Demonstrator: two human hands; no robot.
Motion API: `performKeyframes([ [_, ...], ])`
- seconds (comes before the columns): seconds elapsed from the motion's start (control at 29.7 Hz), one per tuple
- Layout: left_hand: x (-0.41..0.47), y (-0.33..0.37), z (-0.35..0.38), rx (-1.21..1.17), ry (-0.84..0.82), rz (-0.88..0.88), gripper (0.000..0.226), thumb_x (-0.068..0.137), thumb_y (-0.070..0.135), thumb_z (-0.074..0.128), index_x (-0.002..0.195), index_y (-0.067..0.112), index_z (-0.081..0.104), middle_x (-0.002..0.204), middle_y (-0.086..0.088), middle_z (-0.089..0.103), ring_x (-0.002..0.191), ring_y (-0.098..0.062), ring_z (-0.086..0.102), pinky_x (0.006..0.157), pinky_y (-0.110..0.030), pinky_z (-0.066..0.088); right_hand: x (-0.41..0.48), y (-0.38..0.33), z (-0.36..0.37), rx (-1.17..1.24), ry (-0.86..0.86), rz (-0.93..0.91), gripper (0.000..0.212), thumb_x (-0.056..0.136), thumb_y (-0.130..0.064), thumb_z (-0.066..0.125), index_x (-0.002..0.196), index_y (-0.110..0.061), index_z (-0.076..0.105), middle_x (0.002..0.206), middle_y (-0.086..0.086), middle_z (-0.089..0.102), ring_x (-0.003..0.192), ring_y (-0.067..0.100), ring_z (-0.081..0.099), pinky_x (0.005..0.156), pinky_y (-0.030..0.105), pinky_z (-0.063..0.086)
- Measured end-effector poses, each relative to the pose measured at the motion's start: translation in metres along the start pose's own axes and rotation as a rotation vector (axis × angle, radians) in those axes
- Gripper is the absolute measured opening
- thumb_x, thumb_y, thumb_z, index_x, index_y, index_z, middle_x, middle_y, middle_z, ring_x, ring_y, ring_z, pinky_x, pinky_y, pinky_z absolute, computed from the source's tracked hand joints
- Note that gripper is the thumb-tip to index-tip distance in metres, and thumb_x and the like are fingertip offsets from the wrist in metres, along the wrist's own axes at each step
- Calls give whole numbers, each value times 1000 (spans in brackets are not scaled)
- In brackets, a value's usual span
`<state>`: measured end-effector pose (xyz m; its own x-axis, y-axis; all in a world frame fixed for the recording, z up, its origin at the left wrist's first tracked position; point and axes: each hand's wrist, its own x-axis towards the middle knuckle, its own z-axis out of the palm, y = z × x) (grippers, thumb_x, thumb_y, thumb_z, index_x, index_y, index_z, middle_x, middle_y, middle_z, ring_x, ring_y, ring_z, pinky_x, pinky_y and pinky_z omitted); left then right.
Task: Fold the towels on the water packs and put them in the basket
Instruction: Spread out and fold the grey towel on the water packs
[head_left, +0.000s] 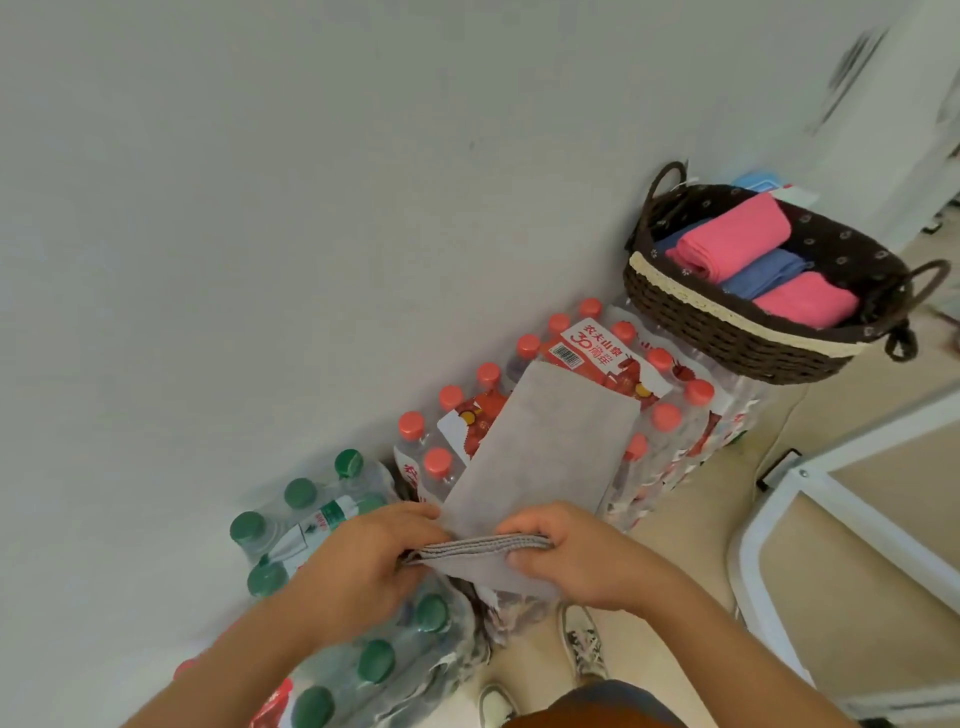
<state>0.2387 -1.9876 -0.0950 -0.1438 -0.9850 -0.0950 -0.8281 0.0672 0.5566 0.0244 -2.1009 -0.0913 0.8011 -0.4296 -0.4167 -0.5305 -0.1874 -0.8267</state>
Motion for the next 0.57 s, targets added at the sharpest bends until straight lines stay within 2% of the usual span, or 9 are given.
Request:
performKeyframes([
  [0.1, 8, 5, -18, -246, -127, -139, 21, 86, 16, 67, 100, 31, 71, 93, 18, 70, 88, -1, 64, 79, -19, 50, -8, 8, -6, 249, -31, -5, 14, 93, -15, 57, 101, -15, 69, 85, 3, 57, 81, 10, 51, 75, 27, 41],
  [0.2, 25, 8, -34, -455, -258, -183, 8, 89, 22, 65, 94, 20, 71, 86, -4, 68, 82, -17, 64, 77, -32, 50, -14, 13, -15, 415, -23, -36, 16, 91, -14, 62, 105, -10, 68, 92, 2, 60, 87, 12, 54, 80, 28, 44],
  [0.27, 43, 8, -36, -540, -220, -220, 24, 85, 30, 66, 95, 9, 69, 88, -18, 65, 83, -30, 63, 77, -41, 50, -15, 14, -22, 460, 51, -47, 16, 88, -15, 67, 104, -12, 68, 93, 3, 64, 86, 14, 60, 80, 27, 48],
  [0.37, 75, 14, -30, -732, -75, -327, 26, 85, 29, 69, 100, 7, 70, 93, -9, 73, 85, -25, 70, 75, -34, 56, -12, 18, -36, 508, 279, -15, 13, 87, -15, 69, 100, -16, 70, 98, 5, 70, 91, 20, 67, 81, 34, 55],
  [0.44, 98, 21, -23, -671, 9, -330, 20, 89, 30, 65, 100, 14, 70, 94, -4, 74, 86, -18, 70, 76, -35, 56, -8, 22, -48, 433, 435, 12, 8, 87, -16, 68, 94, -18, 71, 93, 5, 70, 89, 23, 67, 79, 39, 55],
  [0.5, 119, 24, -16, -590, 86, -346, 18, 90, 31, 64, 97, 15, 67, 92, -5, 72, 84, -14, 68, 80, -39, 56, -1, 28, -58, 240, 545, 44, 5, 88, -21, 66, 89, -21, 71, 85, 3, 69, 81, 22, 65, 75, 42, 54],
  [0.57, 139, 24, -11, -522, 119, -350, 27, 84, 43, 63, 94, 18, 65, 90, -6, 71, 84, -18, 67, 82, -46, 53, 5, 32, -67, -1, 613, 82, 8, 90, -28, 61, 89, -24, 69, 81, -4, 67, 76, 16, 62, 70, 38, 53],
])
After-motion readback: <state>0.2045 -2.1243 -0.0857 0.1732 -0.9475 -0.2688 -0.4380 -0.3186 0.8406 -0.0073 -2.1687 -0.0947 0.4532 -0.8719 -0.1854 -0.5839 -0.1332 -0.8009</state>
